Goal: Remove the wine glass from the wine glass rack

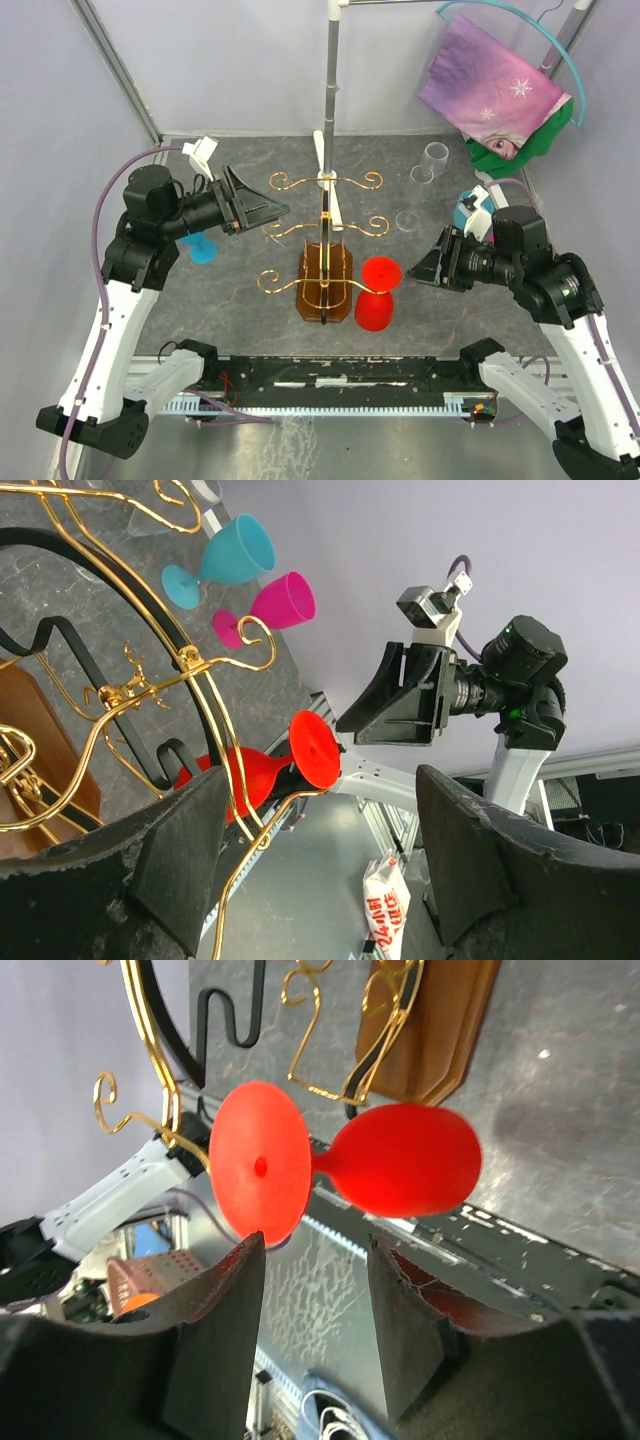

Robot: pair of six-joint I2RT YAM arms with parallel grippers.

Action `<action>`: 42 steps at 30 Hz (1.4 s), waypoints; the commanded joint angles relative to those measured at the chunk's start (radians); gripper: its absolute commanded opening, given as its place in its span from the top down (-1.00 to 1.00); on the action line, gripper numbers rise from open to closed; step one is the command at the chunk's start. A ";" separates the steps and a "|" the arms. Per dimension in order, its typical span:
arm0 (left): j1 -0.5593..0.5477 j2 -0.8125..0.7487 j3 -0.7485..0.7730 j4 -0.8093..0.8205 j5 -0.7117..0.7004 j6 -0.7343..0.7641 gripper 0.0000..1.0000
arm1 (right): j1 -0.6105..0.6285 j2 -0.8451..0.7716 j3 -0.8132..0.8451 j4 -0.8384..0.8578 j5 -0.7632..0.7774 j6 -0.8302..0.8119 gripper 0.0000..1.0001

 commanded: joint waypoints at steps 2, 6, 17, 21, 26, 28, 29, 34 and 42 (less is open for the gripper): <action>-0.001 -0.023 -0.029 0.058 0.007 0.007 -0.62 | 0.005 -0.024 -0.013 -0.005 -0.152 0.066 -0.08; -0.002 -0.026 -0.042 0.061 0.010 -0.005 -0.63 | 0.004 -0.039 -0.060 0.029 -0.180 0.090 -0.08; -0.002 -0.039 -0.048 0.051 0.008 -0.011 -0.63 | 0.004 -0.040 -0.141 0.170 -0.195 0.150 -0.06; -0.001 -0.053 -0.057 0.041 0.004 -0.014 -0.64 | 0.004 -0.031 -0.160 0.202 -0.198 0.164 -0.05; -0.002 -0.079 -0.079 0.039 -0.007 -0.029 -0.64 | 0.003 -0.012 -0.170 0.227 -0.201 0.153 -0.05; -0.001 -0.084 -0.084 0.039 -0.006 -0.033 -0.64 | 0.003 -0.004 -0.181 0.250 -0.208 0.165 -0.05; -0.001 -0.086 -0.085 0.039 -0.005 -0.034 -0.64 | 0.004 -0.002 -0.183 0.263 -0.206 0.169 -0.04; -0.002 -0.091 -0.091 0.038 -0.005 -0.038 -0.64 | 0.003 0.012 -0.185 0.289 -0.222 0.173 0.20; -0.001 -0.088 -0.108 0.055 0.008 -0.050 -0.64 | 0.004 -0.003 -0.174 0.308 -0.236 0.200 0.73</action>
